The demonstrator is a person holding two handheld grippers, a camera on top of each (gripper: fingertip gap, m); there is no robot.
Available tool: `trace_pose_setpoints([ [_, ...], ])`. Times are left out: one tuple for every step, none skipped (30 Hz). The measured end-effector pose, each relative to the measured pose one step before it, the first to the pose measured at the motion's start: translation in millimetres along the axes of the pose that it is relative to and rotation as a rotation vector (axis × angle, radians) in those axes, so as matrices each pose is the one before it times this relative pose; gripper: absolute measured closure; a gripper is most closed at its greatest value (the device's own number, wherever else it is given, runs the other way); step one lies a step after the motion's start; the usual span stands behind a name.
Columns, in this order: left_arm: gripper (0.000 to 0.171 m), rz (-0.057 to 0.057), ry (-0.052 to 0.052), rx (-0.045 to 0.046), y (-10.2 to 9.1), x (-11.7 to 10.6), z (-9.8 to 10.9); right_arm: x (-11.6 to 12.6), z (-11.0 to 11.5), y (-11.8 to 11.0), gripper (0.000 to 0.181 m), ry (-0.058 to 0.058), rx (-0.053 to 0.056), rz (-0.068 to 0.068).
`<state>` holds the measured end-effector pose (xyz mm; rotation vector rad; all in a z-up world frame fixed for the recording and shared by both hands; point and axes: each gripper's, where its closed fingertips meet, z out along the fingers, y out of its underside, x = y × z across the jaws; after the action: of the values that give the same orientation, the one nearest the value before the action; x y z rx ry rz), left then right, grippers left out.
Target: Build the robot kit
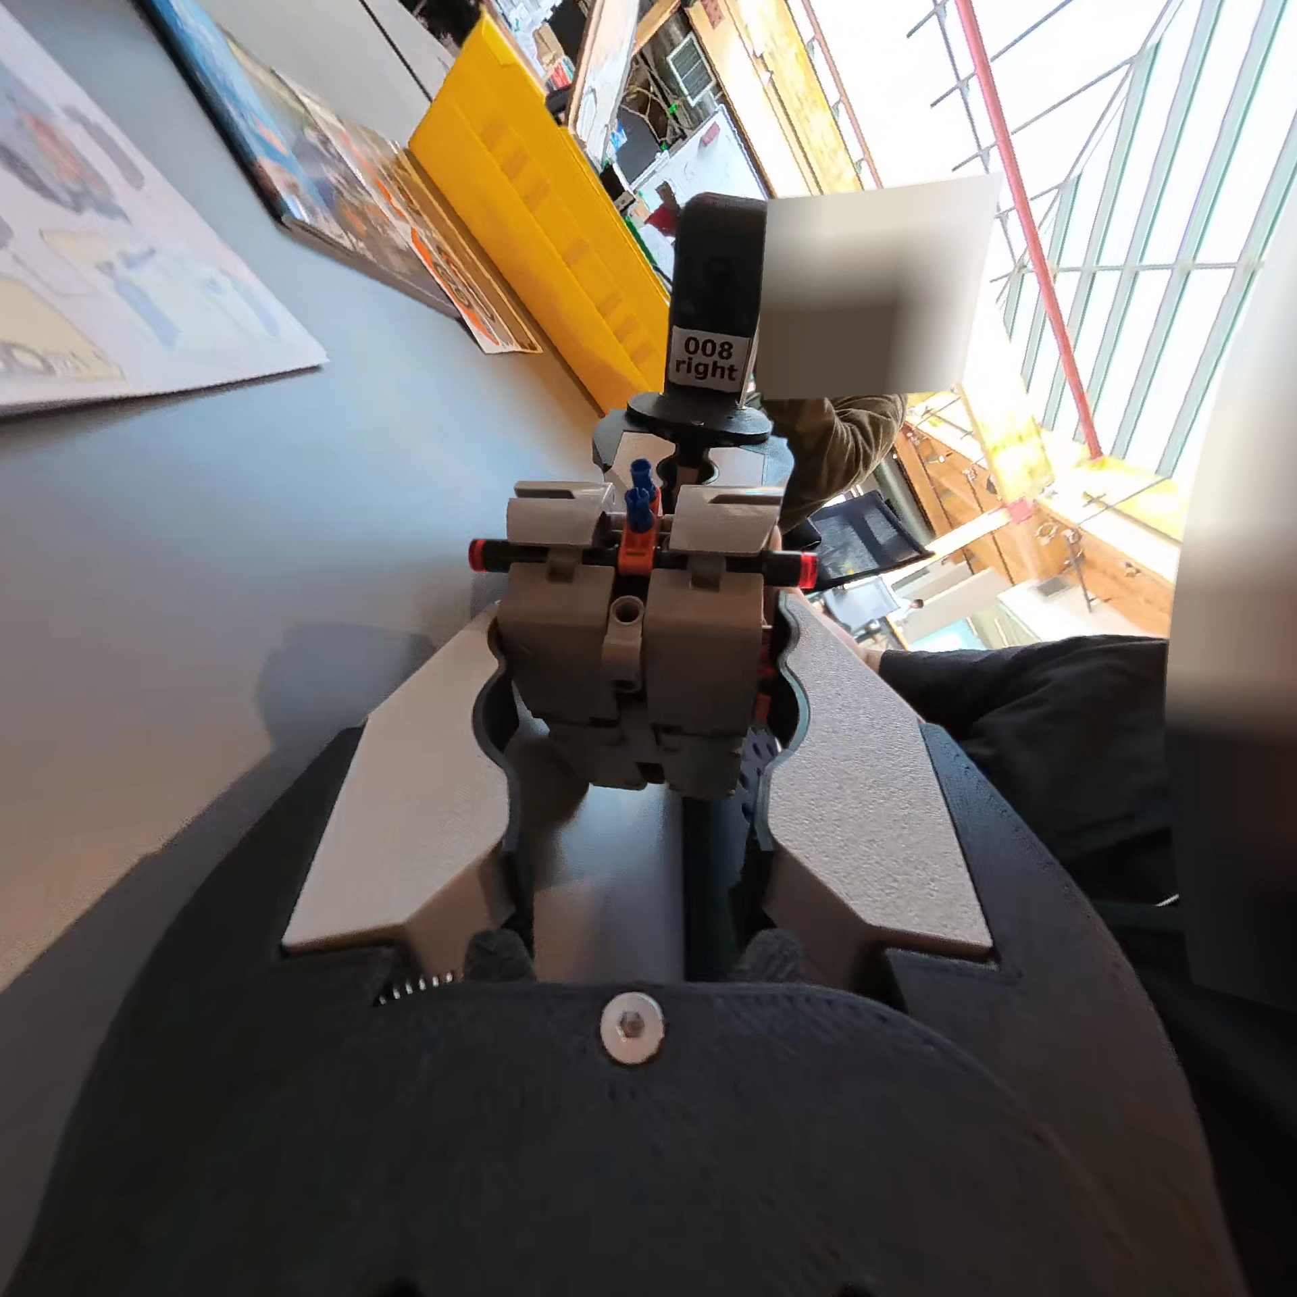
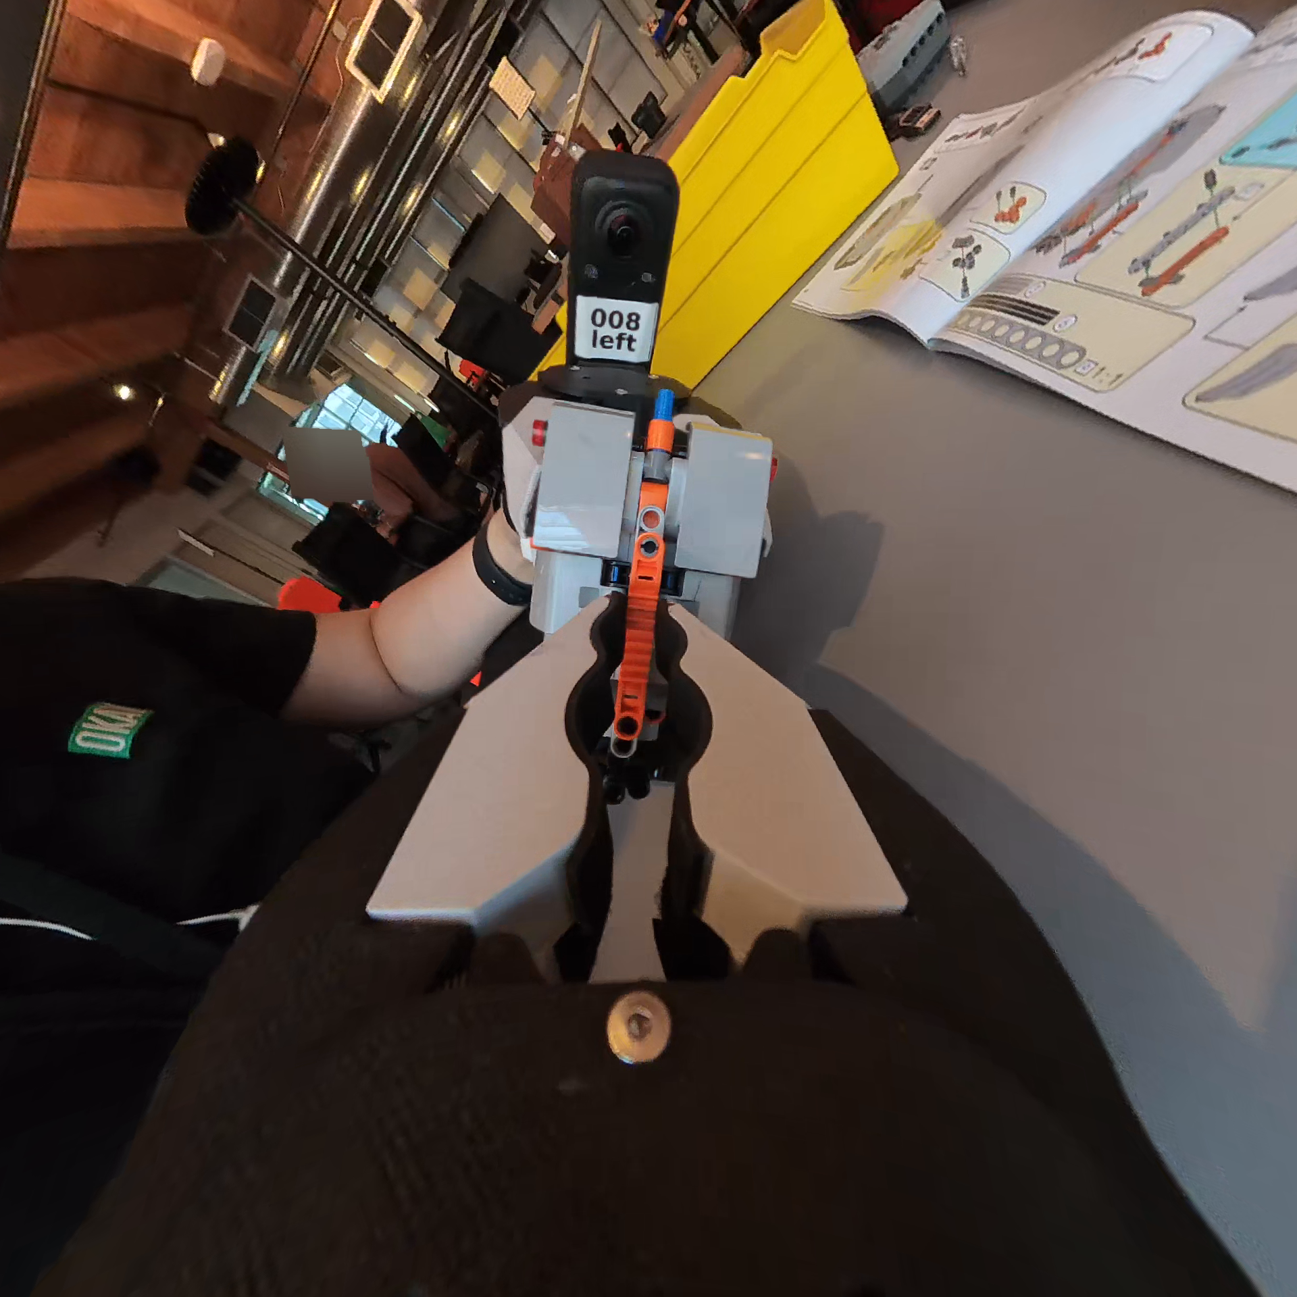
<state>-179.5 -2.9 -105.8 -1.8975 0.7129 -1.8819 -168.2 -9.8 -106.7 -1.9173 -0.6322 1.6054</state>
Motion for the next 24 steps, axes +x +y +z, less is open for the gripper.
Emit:
trace_pose_setpoints([
  [0.099, -0.0114, -0.0025, -0.00322, 1.0, -1.19, 1.2, 0.73, 0.79, 0.62, 0.176, -0.0008, 0.0063, 0.024],
  [0.094, -0.0008, -0.0025, -0.01283, 2.32, -0.52, 1.45, 1.49, 0.9, 1.7, 0.176, 0.0044, -0.0041, 0.0183],
  [0.085, 0.0028, -0.0045, -0.02396, 4.04, -0.48, 1.68, 2.35, 0.44, 2.03, 0.176, 0.0132, -0.0091, 0.0072],
  [0.075, -0.0009, -0.0069, -0.0217, 3.57, -1.0, 1.24, 1.28, 0.28, 1.92, 0.176, 0.0096, -0.009, -0.0059],
  [0.077, -0.0029, -0.0054, -0.0042, 1.13, -0.86, 0.09, -1.61, -0.1, 0.78, 0.176, -0.0065, -0.0039, -0.0068],
  [0.084, -0.0029, -0.0044, 0.00345, 0.35, -0.8, -0.84, -0.92, -0.37, 0.45, 0.176, -0.0033, 0.0008, -0.0029],
  [0.09, -0.0093, -0.0017, -0.00413, 1.69, -0.63, -0.21, 0.03, -0.12, 0.62, 0.176, -0.0026, 0.0018, 0.0053],
  [0.09, -0.0105, 0.0023, -0.00585, 1.7, 0.03, 0.14, -0.34, -0.05, 0.91, 0.176, -0.0072, -0.0012, 0.0078],
  [0.09, 0.0003, -0.0001, -0.0018, 0.73, 0.45, 0.15, -0.41, -0.18, 0.18, 0.176, -0.0052, 0.003, 0.0046],
  [0.09, 0.0087, -0.0028, -0.00137, 0.47, 0.52, -0.06, -0.62, -0.02, 0.0, 0.176, -0.0063, 0.0028, 0.0035],
  [0.09, 0.0102, -0.0018, -0.00339, 0.43, 0.84, -0.26, -0.92, 0.16, 0.08, 0.176, -0.0096, 0.001, 0.0023],
  [0.091, 0.013, -0.0007, -0.00563, 0.46, 1.12, -0.27, -1.48, 0.0, 0.16, 0.176, -0.0119, -0.0027, -0.0024],
  [0.091, 0.0139, -0.0015, -0.00516, 0.45, 1.28, -0.03, -1.64, -0.1, 0.3, 0.175, -0.0135, -0.0068, -0.0042],
  [0.091, 0.0115, -0.0035, -0.00173, 0.06, 1.01, 0.23, -1.16, -0.52, 0.2, 0.175, -0.0132, -0.0087, 0.004],
  [0.091, 0.0084, -0.0047, 0.00052, 0.19, 0.65, 0.27, -0.61, -0.39, -0.3, 0.175, -0.0118, -0.0052, 0.0101],
  [0.091, 0.0064, -0.0034, -0.00013, 0.28, 0.46, 0.23, -0.57, -0.33, -0.65, 0.176, -0.0074, 0.0024, 0.009],
  [0.091, 0.0081, -0.0023, -0.00006, 0.19, 0.79, 0.01, -0.85, -0.05, 0.46, 0.176, -0.0017, -0.0036, -0.004],
  [0.091, 0.0145, -0.0047, 0.00226, 0.05, 0.99, 0.39, -0.96, -0.31, 0.53, 0.176, 0.0004, -0.0035, -0.0077],
  [0.091, 0.0157, -0.0082, 0.0068, -0.28, 0.82, 0.54, -0.52, -0.49, 0.55, 0.176, 0.0045, -0.0039, -0.0127],
  [0.091, 0.0148, -0.0092, 0.01319, -0.79, 0.73, 0.92, -0.12, -0.89, 0.6, 0.176, 0.0092, -0.0039, -0.0207],
  [0.091, 0.0125, -0.0059, 0.01423, -0.4, 0.76, 0.77, -0.31, -0.59, 0.82, 0.176, 0.0063, -0.0048, -0.015],
  [0.091, 0.0037, -0.0027, 0.0074, 0.26, 0.51, 0.27, -0.41, 0.12, 1.01, 0.176, 0.001, -0.004, -0.0066],
  [0.091, -0.0057, 0.0003, 0.00345, 0.67, 0.1, 0.11, 0.12, 0.56, 1.91, 0.176, -0.0006, -0.0103, 0.0035],
  [0.09, -0.0159, 0.0045, 0.00256, 0.75, -0.23, 0.2, 0.33, 1.07, 3.88, 0.176, -0.0001, -0.0246, 0.0049],
])
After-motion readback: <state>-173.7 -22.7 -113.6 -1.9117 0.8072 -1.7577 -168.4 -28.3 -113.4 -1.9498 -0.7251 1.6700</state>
